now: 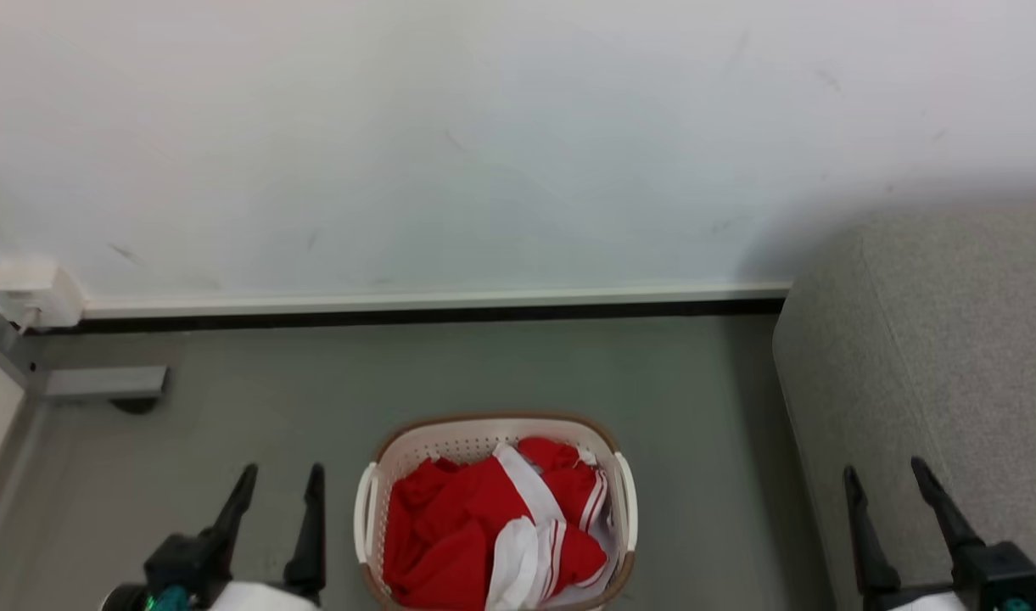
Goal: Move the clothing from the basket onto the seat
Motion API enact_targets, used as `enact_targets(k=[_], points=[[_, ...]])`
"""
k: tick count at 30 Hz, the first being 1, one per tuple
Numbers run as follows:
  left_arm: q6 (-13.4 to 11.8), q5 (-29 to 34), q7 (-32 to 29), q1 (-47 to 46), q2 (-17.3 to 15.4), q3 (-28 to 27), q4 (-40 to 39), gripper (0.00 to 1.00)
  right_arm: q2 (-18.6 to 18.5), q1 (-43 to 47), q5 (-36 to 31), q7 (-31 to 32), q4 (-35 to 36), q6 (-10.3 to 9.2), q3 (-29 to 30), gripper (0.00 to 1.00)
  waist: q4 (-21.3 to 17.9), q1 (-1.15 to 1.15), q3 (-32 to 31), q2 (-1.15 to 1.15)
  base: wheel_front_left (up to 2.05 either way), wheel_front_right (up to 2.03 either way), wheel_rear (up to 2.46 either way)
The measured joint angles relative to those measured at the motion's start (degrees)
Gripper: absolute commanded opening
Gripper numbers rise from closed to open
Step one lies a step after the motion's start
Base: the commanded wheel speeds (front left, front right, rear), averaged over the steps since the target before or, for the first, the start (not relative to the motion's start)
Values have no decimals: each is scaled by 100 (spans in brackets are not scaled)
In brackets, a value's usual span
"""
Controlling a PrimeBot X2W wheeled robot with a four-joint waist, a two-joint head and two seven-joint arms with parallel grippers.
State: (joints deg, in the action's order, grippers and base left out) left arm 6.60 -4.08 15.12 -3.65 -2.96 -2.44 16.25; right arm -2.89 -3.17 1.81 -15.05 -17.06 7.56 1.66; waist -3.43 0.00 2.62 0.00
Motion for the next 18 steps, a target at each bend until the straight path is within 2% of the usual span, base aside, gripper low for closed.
enact_targets(k=[9, 18], points=[[53, 56, -156, -1632, 10, 706, 888, 100, 2, -804, 2, -13, 635, -1, -133, 100, -169, 0, 988, 0, 0, 0, 0], [59, 372, -1058, -3474, -85, 1210, 2111, 100, -4, -1803, -75, -13, 1345, 0, -129, 100, -448, 2, 2431, 0, 0, 0, 0]])
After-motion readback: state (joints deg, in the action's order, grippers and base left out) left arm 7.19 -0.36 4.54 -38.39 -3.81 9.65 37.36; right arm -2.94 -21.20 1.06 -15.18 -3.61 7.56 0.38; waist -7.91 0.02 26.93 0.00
